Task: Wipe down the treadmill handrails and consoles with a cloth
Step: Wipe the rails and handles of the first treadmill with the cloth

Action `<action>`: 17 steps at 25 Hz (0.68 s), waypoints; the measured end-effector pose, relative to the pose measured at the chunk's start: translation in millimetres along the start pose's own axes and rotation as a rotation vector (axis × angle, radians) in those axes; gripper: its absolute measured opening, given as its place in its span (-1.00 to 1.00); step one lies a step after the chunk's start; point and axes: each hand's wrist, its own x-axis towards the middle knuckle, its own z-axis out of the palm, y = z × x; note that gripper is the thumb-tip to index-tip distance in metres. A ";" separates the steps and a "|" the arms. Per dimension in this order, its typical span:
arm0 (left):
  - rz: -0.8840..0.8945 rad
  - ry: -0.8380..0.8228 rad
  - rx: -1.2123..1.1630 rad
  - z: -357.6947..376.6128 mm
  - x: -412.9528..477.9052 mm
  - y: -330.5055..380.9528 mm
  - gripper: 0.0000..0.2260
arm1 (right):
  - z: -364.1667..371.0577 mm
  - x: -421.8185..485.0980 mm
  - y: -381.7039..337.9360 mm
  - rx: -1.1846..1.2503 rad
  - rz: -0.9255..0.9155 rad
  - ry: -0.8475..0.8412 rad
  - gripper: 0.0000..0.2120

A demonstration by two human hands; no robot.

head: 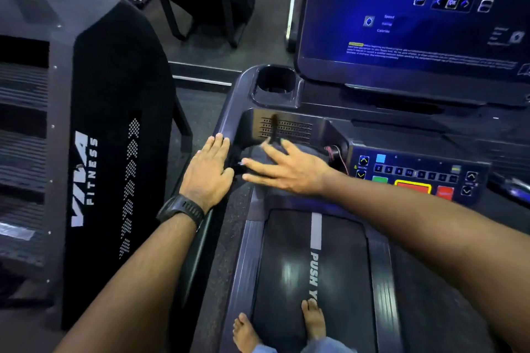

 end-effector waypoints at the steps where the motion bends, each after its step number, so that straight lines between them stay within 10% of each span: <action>1: -0.001 -0.001 -0.001 -0.3 -0.1 -0.4 -0.32 | -1.6 12.2 -3.7 -0.051 -0.107 -0.006 -0.46; 17: -0.035 -0.016 0.144 3.8 -10.5 1.1 -0.28 | -9.6 3.8 0.7 -0.322 -0.378 -0.055 -0.60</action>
